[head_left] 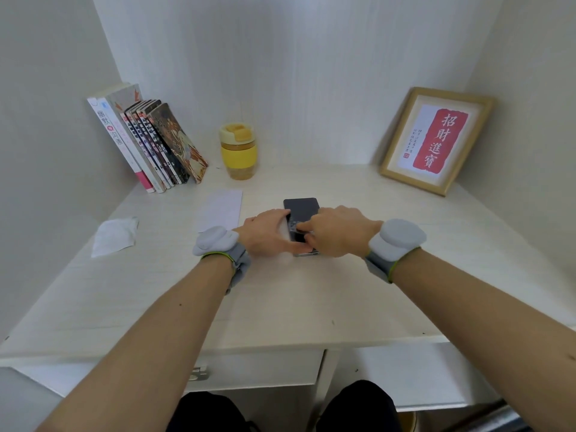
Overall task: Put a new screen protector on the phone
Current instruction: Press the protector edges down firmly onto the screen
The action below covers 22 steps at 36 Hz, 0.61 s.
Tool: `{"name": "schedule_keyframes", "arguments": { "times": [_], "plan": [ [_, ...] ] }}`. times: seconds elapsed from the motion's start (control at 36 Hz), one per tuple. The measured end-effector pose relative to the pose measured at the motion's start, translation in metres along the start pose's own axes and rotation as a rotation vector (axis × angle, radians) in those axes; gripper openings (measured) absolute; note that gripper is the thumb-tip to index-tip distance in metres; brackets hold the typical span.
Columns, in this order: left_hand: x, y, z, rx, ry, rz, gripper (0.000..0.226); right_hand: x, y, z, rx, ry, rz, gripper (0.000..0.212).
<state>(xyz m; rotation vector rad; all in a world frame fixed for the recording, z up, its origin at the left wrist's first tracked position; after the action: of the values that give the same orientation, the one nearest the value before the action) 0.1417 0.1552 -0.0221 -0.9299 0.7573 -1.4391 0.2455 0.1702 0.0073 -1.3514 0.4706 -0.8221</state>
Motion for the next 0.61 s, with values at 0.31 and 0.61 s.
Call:
{"name": "schedule_keyframes", "arguments": {
  "times": [0.31,0.61],
  "plan": [
    [0.001,-0.002,0.001,0.032,0.000,-0.006,0.086,0.006,-0.004,-0.010,0.098,-0.001,-0.030,0.035],
    [0.001,-0.003,0.002,0.022,-0.006,0.011,0.078,0.004,0.000,-0.005,0.095,0.017,-0.055,0.031]
  ]
}}
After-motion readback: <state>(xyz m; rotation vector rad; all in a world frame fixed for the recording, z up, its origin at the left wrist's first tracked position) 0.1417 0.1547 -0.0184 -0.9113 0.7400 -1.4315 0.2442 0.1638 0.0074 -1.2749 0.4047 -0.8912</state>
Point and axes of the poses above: each hand's wrist, its own x-axis away from the middle knuckle, its own y-axis out of the palm, z = x × y, the point moved 8 cm from there along -x, towards the middle knuckle, and after that the axes turned 1 degree about y, right-handed, at the moved point
